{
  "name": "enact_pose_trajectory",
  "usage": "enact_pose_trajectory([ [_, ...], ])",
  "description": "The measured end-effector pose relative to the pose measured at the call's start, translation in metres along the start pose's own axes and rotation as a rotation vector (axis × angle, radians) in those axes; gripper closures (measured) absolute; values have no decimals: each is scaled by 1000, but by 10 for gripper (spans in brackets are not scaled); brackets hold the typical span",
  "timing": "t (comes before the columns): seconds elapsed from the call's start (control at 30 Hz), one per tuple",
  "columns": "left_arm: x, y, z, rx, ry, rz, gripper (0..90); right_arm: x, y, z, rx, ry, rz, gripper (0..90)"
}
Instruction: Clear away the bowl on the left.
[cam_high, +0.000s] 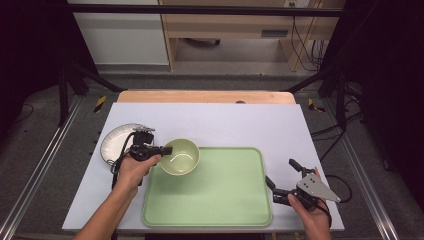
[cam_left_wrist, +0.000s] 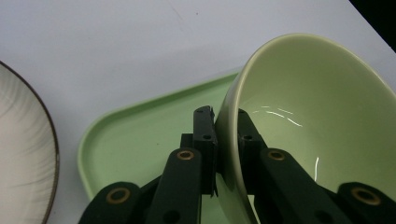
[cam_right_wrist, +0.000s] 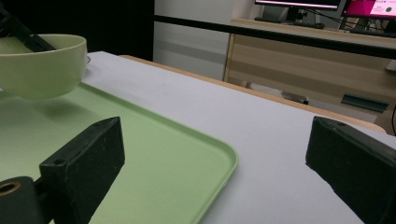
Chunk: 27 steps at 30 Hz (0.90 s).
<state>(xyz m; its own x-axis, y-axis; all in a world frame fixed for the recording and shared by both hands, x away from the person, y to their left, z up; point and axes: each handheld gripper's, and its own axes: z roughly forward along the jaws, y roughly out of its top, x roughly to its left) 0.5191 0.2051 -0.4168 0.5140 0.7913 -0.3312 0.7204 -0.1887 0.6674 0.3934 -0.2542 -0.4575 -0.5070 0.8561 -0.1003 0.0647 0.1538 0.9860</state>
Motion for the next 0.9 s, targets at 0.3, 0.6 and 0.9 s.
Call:
enact_pose_trajectory([
  [0.3, -12, -1, 4, 4, -21, 21, 828, 0, 0, 0, -1, 0, -1, 47],
  [0.6, -22, -3, 9, 17, -45, 43, 828, 0, 0, 0, -3, 1, 0, 46],
  [0.9, -36, -8, 13, 36, -72, 74, 828, 0, 0, -1, -1, -1, 1, 47],
])
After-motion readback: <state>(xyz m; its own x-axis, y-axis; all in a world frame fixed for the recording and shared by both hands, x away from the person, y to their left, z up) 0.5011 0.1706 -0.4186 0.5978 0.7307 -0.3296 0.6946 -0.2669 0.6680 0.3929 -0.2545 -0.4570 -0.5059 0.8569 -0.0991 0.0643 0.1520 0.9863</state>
